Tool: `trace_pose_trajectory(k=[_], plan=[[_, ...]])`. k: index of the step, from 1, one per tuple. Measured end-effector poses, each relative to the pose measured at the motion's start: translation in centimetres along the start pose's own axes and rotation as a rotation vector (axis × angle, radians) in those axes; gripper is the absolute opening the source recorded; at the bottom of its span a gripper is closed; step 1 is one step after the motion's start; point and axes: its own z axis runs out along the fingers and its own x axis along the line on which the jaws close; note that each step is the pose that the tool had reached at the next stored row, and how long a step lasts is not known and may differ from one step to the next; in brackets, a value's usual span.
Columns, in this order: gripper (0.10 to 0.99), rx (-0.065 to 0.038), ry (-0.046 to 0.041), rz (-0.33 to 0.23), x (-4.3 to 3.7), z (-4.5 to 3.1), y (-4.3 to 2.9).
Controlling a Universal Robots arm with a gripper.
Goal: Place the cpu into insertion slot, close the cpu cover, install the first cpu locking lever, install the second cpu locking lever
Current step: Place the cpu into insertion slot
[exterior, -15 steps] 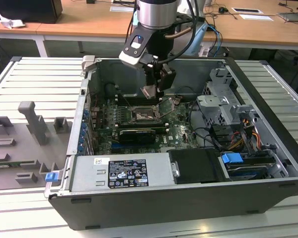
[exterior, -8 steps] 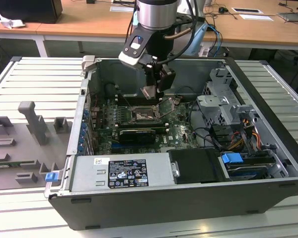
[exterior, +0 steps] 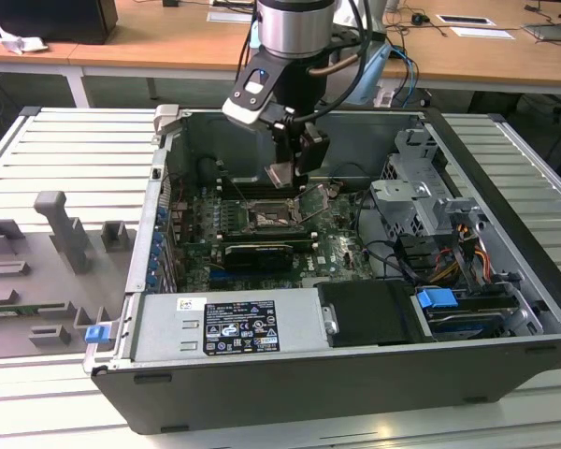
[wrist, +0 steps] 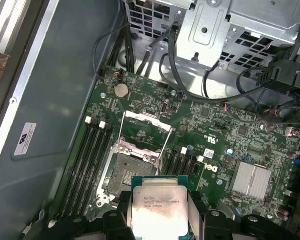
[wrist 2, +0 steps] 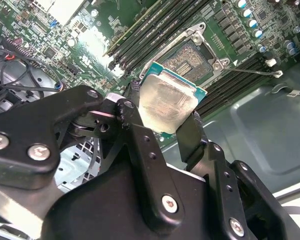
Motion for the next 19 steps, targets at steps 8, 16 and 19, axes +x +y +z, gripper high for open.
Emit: trace_pose_trajectory(k=[8,16,19], plan=[[0.537,0.000,-0.0013,0.016,0.00,0.13,-0.01],[0.537,-0.001,-0.0033,0.039,0.00,0.27,-0.02],[0.537,-0.001,-0.0064,0.076,0.06,0.38,-0.01]])
